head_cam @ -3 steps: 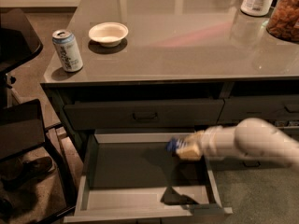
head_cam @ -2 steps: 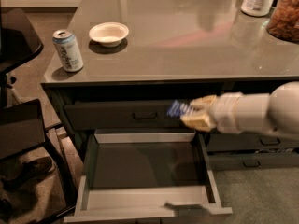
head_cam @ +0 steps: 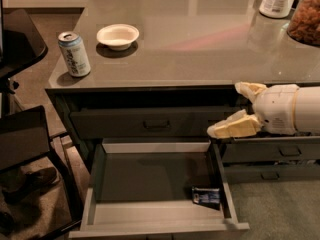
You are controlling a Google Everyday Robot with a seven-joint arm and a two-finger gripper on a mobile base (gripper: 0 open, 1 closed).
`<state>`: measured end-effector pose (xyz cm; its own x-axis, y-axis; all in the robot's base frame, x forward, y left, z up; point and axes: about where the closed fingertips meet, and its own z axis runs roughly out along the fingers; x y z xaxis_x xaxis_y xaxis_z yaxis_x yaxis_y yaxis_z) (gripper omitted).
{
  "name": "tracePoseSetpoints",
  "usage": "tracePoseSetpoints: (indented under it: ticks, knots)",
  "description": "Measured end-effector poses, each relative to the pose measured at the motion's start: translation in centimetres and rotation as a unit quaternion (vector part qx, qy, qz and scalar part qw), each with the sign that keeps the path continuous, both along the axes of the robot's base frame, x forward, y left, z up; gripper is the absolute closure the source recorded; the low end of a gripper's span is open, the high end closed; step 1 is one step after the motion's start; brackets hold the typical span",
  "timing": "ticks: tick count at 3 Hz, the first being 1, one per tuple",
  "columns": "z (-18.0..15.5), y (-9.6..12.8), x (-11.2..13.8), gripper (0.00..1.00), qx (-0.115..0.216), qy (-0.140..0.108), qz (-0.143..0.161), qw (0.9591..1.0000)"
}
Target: Place rxbar blueberry into middle drawer
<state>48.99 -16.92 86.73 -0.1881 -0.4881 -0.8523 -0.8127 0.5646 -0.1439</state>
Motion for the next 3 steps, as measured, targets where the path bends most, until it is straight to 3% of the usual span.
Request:
tracePoseSetpoints:
  ticks: [1, 3]
  knots:
    - [-3.16, 0.83, 0.54, 0.33, 0.008, 0.025, 0.019, 0.9995]
    - [-3.25, 0.9, 0.58, 0.79, 0.009, 0.026, 0.019, 0.9994]
